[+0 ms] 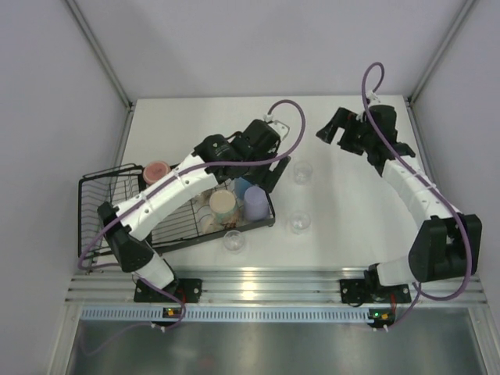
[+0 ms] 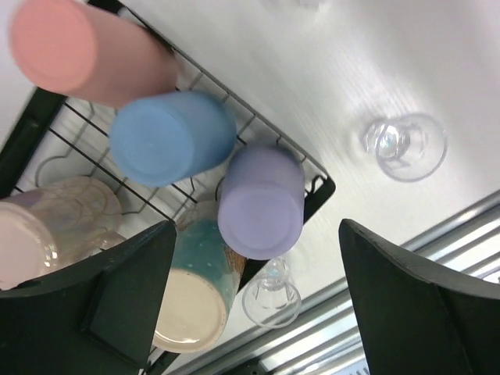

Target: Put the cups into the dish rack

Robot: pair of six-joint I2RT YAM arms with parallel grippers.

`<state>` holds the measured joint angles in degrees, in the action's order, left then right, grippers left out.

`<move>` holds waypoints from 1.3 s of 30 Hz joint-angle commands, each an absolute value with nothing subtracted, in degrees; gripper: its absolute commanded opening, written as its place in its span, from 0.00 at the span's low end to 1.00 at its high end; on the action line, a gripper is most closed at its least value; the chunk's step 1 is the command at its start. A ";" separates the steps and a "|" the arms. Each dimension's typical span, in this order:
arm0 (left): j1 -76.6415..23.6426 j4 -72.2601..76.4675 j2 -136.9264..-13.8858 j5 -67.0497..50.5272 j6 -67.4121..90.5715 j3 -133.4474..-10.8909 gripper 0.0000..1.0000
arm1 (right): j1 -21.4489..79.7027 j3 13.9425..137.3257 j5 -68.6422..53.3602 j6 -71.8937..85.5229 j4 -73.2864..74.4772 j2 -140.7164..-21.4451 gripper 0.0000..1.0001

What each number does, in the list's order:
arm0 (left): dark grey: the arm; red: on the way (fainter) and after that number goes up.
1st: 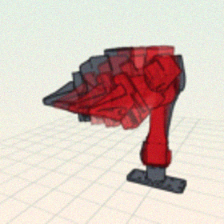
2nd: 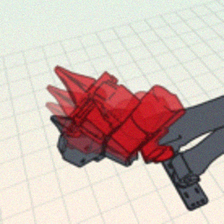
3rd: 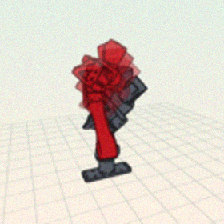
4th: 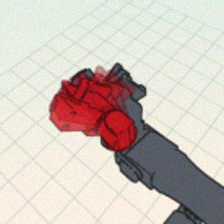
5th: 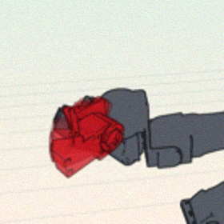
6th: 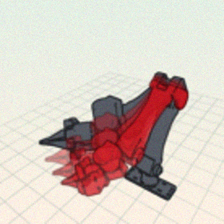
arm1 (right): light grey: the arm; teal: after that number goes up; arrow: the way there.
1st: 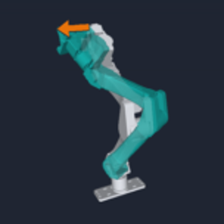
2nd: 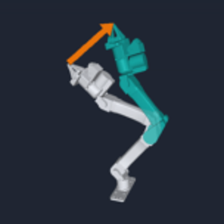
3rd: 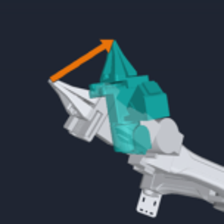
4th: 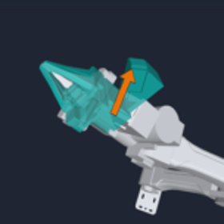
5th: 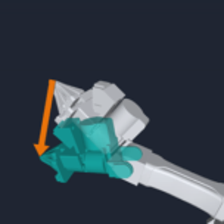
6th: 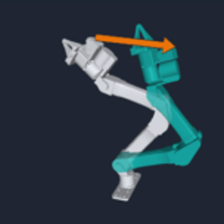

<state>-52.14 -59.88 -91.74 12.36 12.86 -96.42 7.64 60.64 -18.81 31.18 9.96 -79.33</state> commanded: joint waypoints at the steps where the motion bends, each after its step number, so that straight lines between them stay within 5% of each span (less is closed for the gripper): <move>1: -51.42 -60.12 -89.21 17.91 13.27 -102.73 0.90 | 11.14 67.93 -7.14 21.99 21.69 -83.05 0.99; 7: -48.44 -50.65 -85.97 10.84 10.72 -103.72 0.88 | 15.29 71.45 -5.54 15.47 23.73 -89.55 0.89; 11: -35.82 -39.75 -80.71 -14.60 13.70 -95.82 0.87 | 15.91 71.63 -9.30 14.15 22.07 -92.89 0.67; 14: -29.03 -34.11 -77.18 -22.39 14.94 -89.31 0.87 | 16.61 72.07 -9.84 13.37 22.76 -95.09 0.54; 25: -26.45 -36.47 -64.35 -10.49 9.14 -76.38 0.88 | 19.60 72.15 -6.60 12.48 23.20 -99.84 0.41; 33: -26.37 -39.99 -57.92 -6.68 9.14 -69.09 0.87 | 19.51 71.72 -4.39 13.18 23.03 -101.78 0.22; 37: -26.37 -41.66 -55.55 -6.15 9.58 -69.17 0.88 | 19.42 71.89 -3.69 13.27 22.50 -100.90 0.00; 39: -26.37 -41.49 -54.93 -7.55 11.93 -70.22 0.87 | 19.16 72.33 -4.04 13.53 22.41 -100.20 0.00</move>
